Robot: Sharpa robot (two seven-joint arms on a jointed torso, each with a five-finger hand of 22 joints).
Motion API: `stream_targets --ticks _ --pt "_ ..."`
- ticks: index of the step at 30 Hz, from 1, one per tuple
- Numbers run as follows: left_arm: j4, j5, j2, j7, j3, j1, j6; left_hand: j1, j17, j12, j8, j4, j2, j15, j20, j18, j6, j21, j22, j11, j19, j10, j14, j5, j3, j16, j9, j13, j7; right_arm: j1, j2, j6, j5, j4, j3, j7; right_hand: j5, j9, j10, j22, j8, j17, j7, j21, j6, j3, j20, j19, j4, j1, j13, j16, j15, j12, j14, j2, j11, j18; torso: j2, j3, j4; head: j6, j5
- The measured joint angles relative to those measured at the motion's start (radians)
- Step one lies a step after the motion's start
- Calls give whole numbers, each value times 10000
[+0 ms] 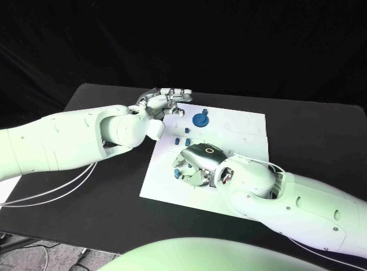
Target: Assemble the parts on the task board
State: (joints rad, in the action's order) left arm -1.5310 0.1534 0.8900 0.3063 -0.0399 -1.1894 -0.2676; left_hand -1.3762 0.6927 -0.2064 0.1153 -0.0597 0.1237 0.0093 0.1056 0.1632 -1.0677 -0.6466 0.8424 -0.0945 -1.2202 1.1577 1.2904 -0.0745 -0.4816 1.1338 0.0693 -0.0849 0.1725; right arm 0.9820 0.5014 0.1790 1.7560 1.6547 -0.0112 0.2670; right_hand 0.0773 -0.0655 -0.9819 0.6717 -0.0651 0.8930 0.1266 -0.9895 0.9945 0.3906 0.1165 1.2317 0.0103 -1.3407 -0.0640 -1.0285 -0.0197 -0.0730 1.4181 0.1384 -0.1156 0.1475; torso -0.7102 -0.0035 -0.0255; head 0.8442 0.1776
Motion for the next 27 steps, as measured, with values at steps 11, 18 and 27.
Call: stream_targets --ticks 11,18,27 --pt "19 0 4 -5 0 0 -2 0 -8 0 0 0 0 0 0 -1 0 0 0 0 0 0 0 0 0 0 0 0 -1 1 527 795 -11 538 31 -44 118 -13 36 -208 0 -182 13 174 -13 -499 0 0 107 12 -20 61 0 -231 0 12 37 0 14 7 -15 -63 -81" --pt "49 -1 7 -9 0 0 -2 0 -7 0 0 0 0 0 0 -1 -1 0 1 0 0 0 0 0 0 0 0 0 -1 150 1594 1450 -147 1377 273 -37 199 -26 -189 -288 -1 -288 82 270 56 -874 -79 80 244 11 -47 116 41 -567 -32 12 147 -1 49 10 -71 -197 -242" --pt "31 -2 109 -18 -3 1 0 0 -7 0 0 0 0 0 0 -1 -1 0 1 0 0 0 0 0 0 0 0 0 -1 837 4188 1679 -1890 2628 389 489 809 -129 -3248 3768 -276 2890 -45 -2616 804 -1465 -462 1843 897 505 -905 -2625 567 -2426 485 32 679 -404 126 0 -259 -350 -510"
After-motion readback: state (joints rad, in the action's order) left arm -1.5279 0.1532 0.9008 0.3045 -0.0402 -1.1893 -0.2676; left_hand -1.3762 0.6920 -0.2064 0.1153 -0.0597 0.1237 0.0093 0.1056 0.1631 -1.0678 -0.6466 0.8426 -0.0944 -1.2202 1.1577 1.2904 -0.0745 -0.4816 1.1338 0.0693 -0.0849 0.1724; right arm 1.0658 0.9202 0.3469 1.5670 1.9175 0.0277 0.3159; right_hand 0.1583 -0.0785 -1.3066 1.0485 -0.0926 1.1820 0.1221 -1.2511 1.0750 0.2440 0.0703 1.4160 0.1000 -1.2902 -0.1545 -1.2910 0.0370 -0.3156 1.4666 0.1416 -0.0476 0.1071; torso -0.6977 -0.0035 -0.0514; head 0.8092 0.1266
